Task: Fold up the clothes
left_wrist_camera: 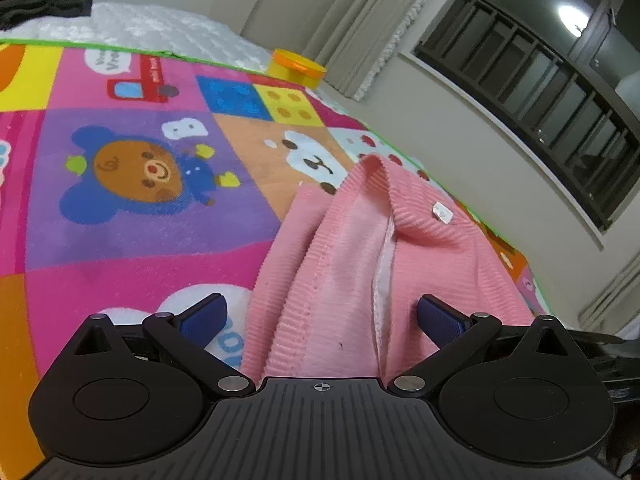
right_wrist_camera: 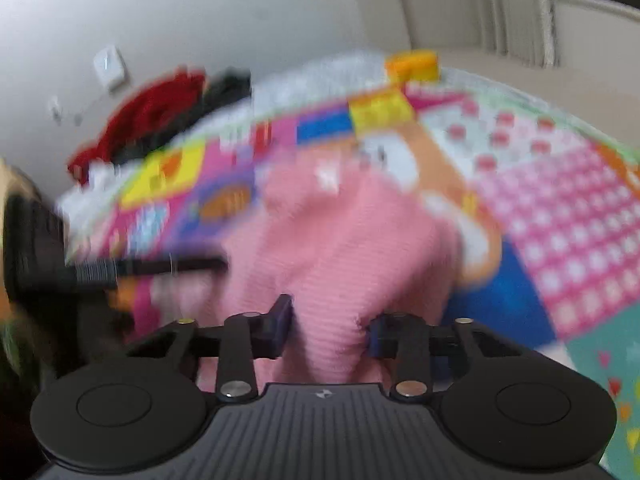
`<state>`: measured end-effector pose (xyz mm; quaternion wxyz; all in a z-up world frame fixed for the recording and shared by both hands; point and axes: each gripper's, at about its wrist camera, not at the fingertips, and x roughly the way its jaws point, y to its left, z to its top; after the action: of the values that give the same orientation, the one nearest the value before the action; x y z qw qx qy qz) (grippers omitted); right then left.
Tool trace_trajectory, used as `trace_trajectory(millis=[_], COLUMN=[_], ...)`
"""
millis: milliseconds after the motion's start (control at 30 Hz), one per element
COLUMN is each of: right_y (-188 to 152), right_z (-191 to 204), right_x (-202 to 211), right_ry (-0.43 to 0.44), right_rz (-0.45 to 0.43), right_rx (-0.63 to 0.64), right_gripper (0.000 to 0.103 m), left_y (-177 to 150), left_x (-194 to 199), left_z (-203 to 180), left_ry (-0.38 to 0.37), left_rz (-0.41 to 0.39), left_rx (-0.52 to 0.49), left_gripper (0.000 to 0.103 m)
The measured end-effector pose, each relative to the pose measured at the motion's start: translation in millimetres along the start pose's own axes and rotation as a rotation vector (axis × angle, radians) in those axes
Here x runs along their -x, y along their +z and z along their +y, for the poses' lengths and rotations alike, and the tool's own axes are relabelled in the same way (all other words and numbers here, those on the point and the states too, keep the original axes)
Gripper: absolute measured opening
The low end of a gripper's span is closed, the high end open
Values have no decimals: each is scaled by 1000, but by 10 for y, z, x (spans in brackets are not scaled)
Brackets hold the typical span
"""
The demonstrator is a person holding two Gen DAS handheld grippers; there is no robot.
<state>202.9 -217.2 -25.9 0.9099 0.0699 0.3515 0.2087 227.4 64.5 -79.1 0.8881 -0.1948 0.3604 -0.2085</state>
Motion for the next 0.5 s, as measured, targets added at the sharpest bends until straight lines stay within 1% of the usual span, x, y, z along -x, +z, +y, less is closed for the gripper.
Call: trace_trajectory(millis=[33, 133, 200, 233, 267, 300, 367, 400, 433, 467, 500], right_y=[87, 272, 239, 197, 158, 135, 142, 147, 152, 157, 157], right_z=[-6, -90, -181, -253, -308, -342, -335, -318, -253, -180, -80], right_x=[6, -146, -430, -583, -676, -702, -651, -617, -547, -469, -356], right_ry=[-16, -88, -174, -199, -208, -210, -213, -220, -250, -282, -325], right_rz=[-36, -61, -7, 35, 53, 44, 26, 16, 6, -11, -51], right_rx=[-6, -16, 28, 25, 10, -8, -27, -27, 11, 54, 112], right_gripper=[26, 26, 26, 26, 27, 30, 32, 39, 44, 56, 64], left_y=[5, 19, 19, 12, 4, -4, -16, -16, -16, -15, -14], left_x=[2, 8, -3, -19, -33, -46, -49, -46, -43, -40, -40], left_z=[9, 37, 44, 41, 36, 31, 21, 15, 15, 17, 24], left_ry=[-6, -24, -24, -17, -6, 6, 26, 34, 43, 53, 63], left_rz=[-2, -9, -7, -1, 5, 10, 14, 12, 9, 5, 2], left_rx=[8, 31, 37, 33, 25, 16, -5, -14, -18, -21, -20], left_gripper=[103, 103, 103, 103, 103, 103, 103, 103, 103, 103, 103])
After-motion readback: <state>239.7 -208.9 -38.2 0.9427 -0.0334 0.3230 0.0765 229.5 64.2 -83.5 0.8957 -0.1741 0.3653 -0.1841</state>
